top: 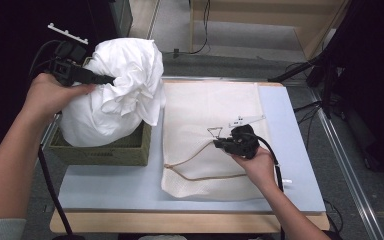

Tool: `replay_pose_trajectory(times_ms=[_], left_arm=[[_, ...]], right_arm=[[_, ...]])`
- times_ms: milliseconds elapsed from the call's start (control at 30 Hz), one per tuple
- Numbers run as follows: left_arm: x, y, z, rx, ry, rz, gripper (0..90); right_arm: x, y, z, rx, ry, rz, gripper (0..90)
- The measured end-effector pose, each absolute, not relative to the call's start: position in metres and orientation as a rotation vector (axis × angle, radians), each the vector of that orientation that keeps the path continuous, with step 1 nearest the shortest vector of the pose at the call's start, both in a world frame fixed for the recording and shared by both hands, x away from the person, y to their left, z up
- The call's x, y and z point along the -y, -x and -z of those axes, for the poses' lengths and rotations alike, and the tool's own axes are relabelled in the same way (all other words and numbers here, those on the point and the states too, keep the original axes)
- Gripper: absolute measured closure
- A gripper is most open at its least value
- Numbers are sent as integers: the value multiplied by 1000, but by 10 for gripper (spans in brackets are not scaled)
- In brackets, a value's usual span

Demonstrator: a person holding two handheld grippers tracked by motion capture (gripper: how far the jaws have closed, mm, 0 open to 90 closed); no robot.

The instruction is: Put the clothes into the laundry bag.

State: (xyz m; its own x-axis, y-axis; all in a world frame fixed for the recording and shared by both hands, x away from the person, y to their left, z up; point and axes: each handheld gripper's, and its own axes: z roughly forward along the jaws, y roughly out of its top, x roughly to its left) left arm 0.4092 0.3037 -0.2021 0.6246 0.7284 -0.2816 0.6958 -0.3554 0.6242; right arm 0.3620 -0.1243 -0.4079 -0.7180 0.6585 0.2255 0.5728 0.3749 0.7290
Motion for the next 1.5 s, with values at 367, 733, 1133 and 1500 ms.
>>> replay_pose_trajectory(times_ms=[367, 733, 1133, 1500], left_arm=[[-276, -391, 189, -982, -2153, -28, 696], [-250, -365, 183, -863, -2168, 2, 695], [-211, -336, 186, -725, -2191, 80, 694], [-196, -308, 212, -678, -2209, 131, 693]], right_arm=[[126, -363, 403, -2512, -1132, -1280, 856], [126, -368, 397, -2522, -1122, -1278, 859], [123, -373, 390, -2524, -1122, -1277, 860], [126, -374, 385, -2519, -1119, -1296, 861]])
